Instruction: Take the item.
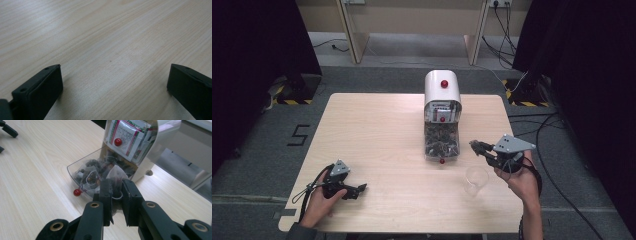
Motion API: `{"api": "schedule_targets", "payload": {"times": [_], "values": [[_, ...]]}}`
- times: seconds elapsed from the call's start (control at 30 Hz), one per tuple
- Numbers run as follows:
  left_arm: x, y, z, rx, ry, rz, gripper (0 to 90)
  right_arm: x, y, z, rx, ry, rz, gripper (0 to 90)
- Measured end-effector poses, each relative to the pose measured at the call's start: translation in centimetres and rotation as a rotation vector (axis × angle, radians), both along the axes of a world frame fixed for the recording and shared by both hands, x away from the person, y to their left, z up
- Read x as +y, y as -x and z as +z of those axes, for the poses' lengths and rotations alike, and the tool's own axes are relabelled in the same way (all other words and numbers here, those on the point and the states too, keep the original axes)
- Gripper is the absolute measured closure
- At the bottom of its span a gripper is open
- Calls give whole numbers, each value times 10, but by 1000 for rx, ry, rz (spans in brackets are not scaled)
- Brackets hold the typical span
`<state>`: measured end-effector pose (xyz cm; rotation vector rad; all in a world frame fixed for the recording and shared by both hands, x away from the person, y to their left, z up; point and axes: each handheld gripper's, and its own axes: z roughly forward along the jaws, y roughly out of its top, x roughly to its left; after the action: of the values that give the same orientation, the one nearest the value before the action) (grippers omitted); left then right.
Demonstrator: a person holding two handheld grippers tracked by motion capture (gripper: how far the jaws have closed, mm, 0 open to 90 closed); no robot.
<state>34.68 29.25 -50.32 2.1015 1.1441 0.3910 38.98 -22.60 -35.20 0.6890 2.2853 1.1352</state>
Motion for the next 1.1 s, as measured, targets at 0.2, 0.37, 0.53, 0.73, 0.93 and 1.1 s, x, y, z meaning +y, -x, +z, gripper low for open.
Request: {"api": "schedule_targets", "payload": {"times": [0.2,0.37,0.53,0.73,0.93,1.1], "values": [[0,0,0,0,0,0,0,-1,13,5,-22,15,1,795],[0,0,0,0,0,0,0,-4,18,3,-14,11,-4,796],[0,0,0,0,0,0,0,-6,20,-2,4,13,-11,796],[0,0,0,0,0,0,0,-8,23,-1,2,21,-16,795],[0,0,0,0,0,0,0,-10,25,-3,10,18,-20,796],[0,0,0,0,0,0,0,-12,29,-2,10,17,-22,795]]}}
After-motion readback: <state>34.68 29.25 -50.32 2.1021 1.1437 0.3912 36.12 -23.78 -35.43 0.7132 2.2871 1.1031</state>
